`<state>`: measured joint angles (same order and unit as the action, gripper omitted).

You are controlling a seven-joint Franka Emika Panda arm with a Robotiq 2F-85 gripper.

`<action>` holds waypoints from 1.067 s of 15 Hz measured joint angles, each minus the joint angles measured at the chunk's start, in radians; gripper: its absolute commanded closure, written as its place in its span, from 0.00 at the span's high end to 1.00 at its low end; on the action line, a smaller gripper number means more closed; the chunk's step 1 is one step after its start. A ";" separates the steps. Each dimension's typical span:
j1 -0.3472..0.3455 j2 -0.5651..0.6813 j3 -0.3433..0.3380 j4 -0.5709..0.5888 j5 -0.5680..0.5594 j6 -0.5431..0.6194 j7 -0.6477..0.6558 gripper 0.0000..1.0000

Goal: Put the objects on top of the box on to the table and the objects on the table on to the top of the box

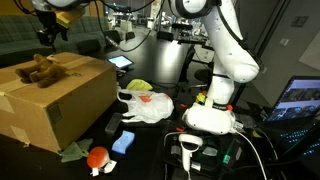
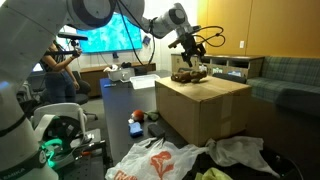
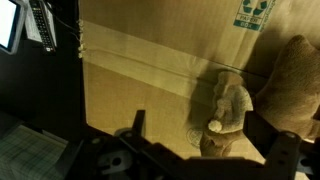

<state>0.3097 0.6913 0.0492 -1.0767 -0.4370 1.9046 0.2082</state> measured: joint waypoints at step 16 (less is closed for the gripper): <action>0.022 0.191 0.053 0.217 0.234 -0.086 -0.074 1.00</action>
<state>0.3315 0.8819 0.1021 -0.8600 -0.2030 1.8189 0.1340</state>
